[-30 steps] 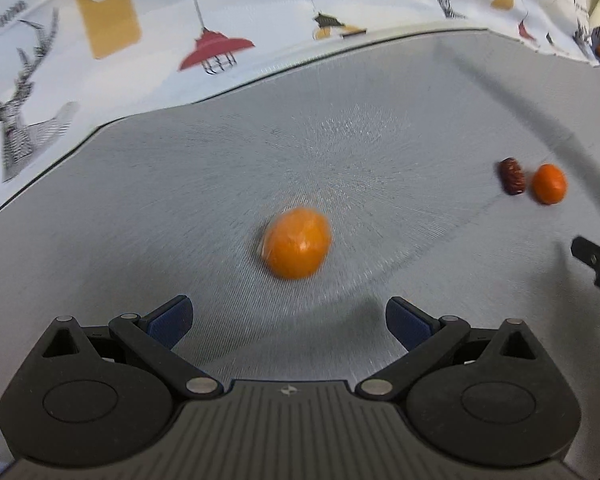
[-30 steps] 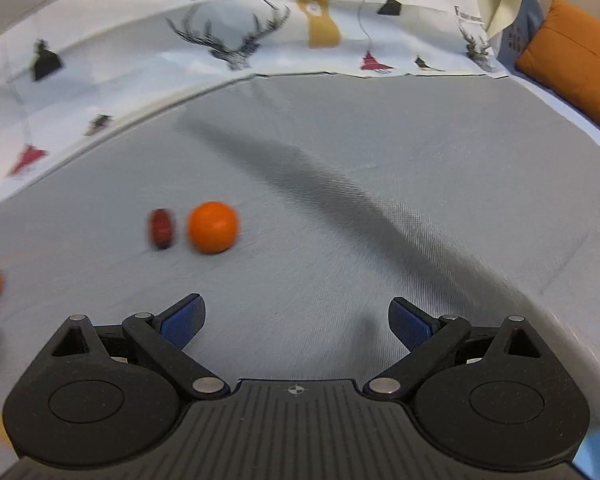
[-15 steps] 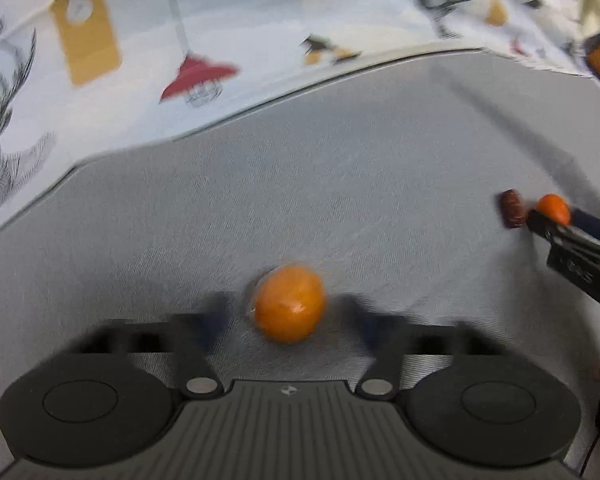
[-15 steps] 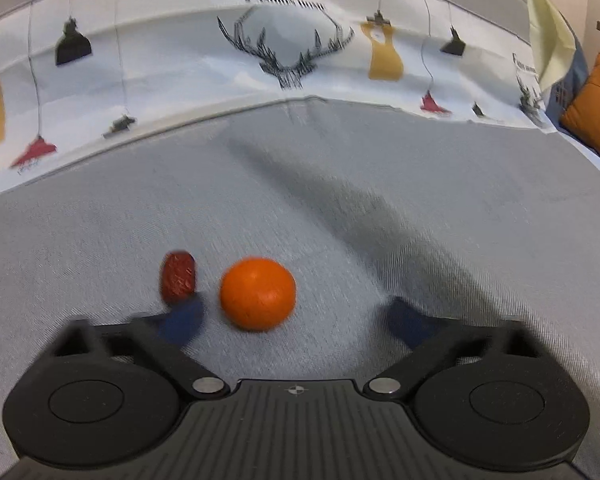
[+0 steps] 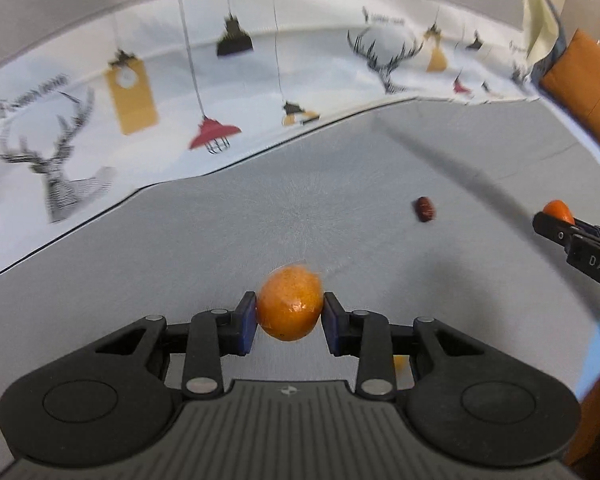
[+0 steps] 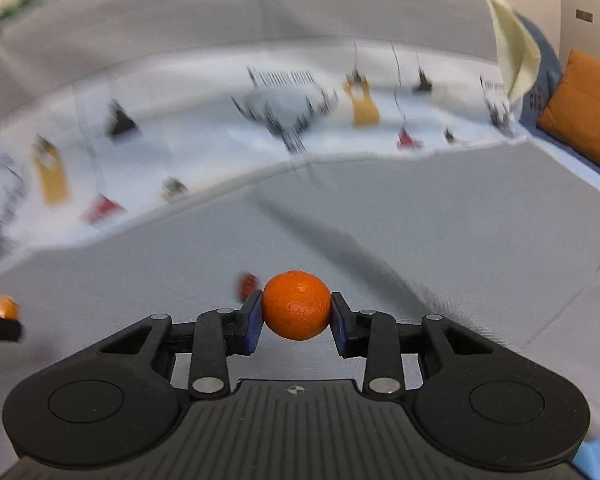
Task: Organize fruits
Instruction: 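Carry the mandarin with the left tool while the right tool carries the orange over the plate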
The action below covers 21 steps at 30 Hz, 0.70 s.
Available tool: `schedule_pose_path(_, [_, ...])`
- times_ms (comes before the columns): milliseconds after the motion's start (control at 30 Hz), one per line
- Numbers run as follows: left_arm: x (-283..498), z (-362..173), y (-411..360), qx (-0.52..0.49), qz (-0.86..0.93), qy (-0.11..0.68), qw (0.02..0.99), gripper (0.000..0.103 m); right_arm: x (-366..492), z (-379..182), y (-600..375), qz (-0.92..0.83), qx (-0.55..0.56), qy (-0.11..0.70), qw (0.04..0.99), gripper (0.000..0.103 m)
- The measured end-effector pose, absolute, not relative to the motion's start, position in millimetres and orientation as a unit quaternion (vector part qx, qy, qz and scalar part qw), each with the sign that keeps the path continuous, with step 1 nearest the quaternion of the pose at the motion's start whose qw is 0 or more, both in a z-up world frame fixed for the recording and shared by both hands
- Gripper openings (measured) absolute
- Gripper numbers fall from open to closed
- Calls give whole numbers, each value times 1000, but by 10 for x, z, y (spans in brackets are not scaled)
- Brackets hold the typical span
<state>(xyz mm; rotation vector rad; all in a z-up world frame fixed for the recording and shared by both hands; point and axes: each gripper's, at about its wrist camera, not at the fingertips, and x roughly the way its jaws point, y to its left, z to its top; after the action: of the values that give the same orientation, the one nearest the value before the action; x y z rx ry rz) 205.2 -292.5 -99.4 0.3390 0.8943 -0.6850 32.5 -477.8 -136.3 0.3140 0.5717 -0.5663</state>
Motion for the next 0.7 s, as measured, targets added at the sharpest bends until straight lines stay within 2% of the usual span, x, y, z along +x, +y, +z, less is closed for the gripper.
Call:
schedule_pose_path(200, [1336, -332, -2241, 150, -315, 405, 845, 38, -308, -614, -3943, -199, 143, 227, 943, 36])
schedule_pose_path(367, [798, 74, -1562, 123, -295, 395, 861, 38, -780, -277, -3279, -126, 140, 225, 956, 36])
schedule_pose_path(533, [352, 265, -937, 106, -264, 390, 876, 38, -1136, -153, -2612, -66, 132, 238, 960, 36])
schedule_pose_path(700, [20, 221, -452, 108, -248, 397, 877, 38, -1405, -194, -1994, -33, 91, 248, 964, 36])
